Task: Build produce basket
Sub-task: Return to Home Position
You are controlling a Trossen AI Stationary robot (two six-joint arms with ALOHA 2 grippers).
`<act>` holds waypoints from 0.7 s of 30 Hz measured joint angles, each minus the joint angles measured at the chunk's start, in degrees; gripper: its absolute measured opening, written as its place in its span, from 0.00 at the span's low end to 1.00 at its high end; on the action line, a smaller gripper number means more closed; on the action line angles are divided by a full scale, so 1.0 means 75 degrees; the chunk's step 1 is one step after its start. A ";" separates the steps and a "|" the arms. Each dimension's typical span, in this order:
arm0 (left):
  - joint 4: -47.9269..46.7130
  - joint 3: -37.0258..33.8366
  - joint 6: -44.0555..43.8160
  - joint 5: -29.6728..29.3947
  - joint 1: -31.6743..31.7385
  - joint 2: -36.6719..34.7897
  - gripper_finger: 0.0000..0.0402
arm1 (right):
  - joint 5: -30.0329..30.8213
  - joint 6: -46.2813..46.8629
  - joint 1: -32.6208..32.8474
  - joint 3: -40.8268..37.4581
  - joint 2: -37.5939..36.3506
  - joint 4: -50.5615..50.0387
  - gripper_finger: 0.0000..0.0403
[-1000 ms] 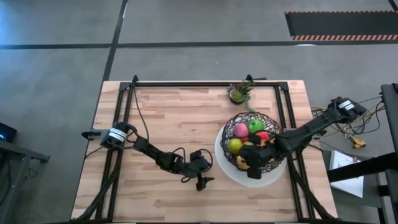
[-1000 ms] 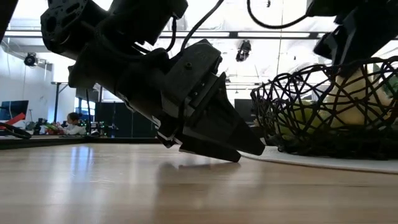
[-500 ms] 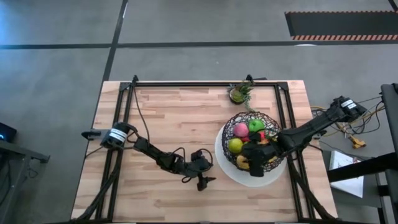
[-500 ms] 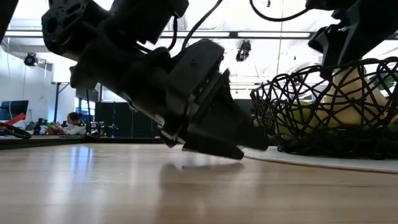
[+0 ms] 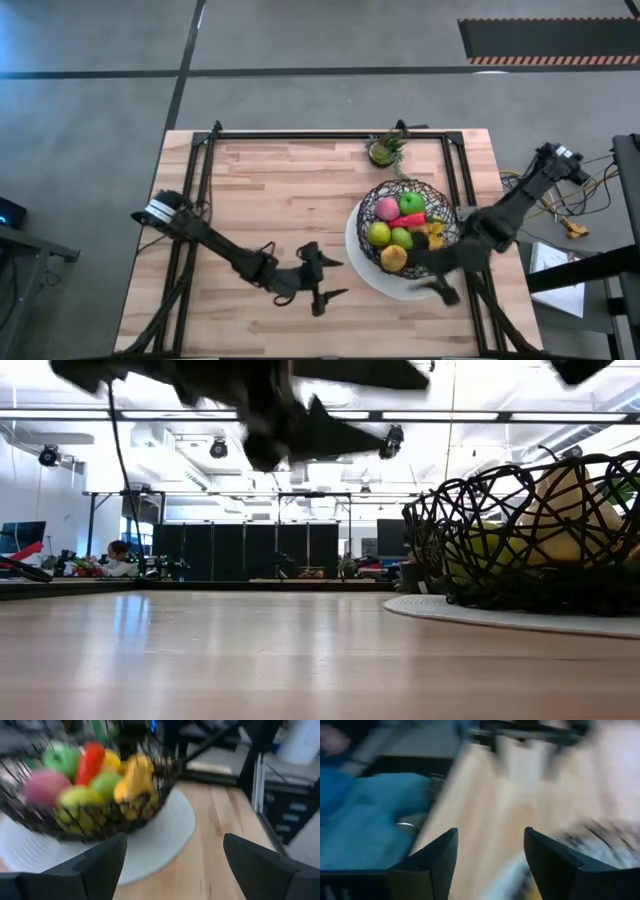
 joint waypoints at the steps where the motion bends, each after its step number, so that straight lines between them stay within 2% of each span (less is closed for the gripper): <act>1: 0.0063 -0.0001 0.0138 -0.0257 -0.0108 -0.0068 0.79 | 0.0000 -0.0449 0.0327 -0.0257 -0.0025 0.0692 0.51; 4: 0.0017 -0.0050 0.0453 -0.1114 -0.0450 -0.0197 0.79 | -0.0036 -0.1871 0.1163 -0.1149 -0.0034 0.2860 0.45; 6: -0.0005 -0.0055 0.0610 -0.1553 -0.0603 -0.0197 0.79 | -0.0091 -0.2481 0.1369 -0.1679 -0.0079 0.4003 0.39; 8: -0.0022 -0.0062 0.0639 -0.1901 -0.0672 -0.0197 0.79 | -0.0071 -0.2830 0.1329 -0.2077 -0.0267 0.4545 0.32; 12: -0.0037 -0.0065 0.0601 -0.2070 -0.0639 -0.0197 0.79 | -0.0036 -0.3103 0.0638 -0.2562 -0.1232 0.4254 0.16; 16: -0.0032 -0.0065 0.0584 -0.2072 -0.0615 -0.0197 0.79 | -0.0003 -0.2981 -0.0498 -0.2736 -0.2787 0.3236 0.04; 21: -0.0033 -0.0068 0.0583 -0.2072 -0.0583 -0.0197 0.79 | 0.0021 -0.2434 -0.1827 -0.2771 -0.4612 0.1979 0.02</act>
